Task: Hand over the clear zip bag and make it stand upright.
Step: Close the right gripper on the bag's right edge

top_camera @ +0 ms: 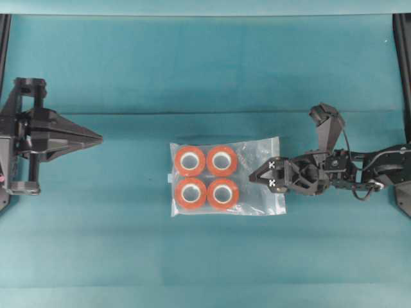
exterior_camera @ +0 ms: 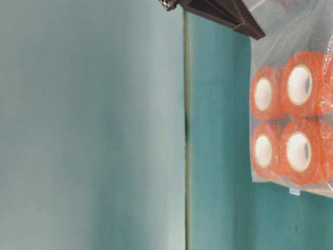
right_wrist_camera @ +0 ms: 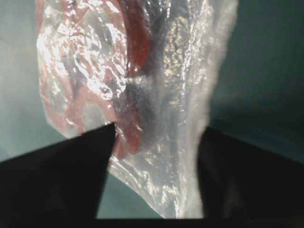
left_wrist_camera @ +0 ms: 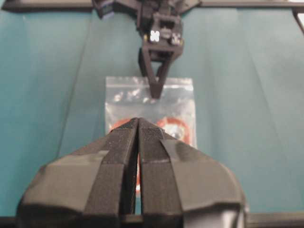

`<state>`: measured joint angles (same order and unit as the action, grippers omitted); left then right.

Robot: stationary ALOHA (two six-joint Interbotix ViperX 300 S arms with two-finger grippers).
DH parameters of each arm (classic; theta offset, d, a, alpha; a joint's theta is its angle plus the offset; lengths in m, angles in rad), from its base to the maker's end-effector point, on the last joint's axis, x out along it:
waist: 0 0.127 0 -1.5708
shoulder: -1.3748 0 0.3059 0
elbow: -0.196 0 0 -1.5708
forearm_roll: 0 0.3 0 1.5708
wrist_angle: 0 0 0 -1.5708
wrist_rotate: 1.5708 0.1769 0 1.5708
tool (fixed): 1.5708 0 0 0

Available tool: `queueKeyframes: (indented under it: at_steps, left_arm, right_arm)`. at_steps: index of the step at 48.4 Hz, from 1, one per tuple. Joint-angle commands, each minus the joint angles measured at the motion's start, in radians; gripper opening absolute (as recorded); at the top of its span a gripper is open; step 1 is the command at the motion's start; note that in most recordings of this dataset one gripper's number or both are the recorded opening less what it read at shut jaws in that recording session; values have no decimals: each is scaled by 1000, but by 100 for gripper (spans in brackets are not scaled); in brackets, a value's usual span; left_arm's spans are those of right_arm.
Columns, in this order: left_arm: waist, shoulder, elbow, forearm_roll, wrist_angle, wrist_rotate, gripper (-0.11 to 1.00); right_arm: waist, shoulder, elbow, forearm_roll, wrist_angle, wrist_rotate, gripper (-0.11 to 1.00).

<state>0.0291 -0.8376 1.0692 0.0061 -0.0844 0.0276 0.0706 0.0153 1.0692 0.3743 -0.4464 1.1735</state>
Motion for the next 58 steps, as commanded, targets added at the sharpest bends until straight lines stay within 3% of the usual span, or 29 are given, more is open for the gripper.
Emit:
queueKeyframes:
  at_steps: [1,10,15,33,58]
  left_arm:
    - [3,3,-23,3,-3,3,-1]
    - [3,5,-26,3,8,-3,-1]
    - [3,0,-25,3,18,0,-1]
    - [35,-3,-71,3,118,-57,-1]
    - [31,0,-66,3,89,-74,-1]
  right_arm:
    - [2,-5,-8,5,5,8,66]
    - [-3,-3,-14,6,28,-2,16]
    - [-3,-3,-14,6,31,-3,1]
    - [-9,-20,-20,6,60,-2,0]
    - [-17,-41,-57,-3,141,-34,0]
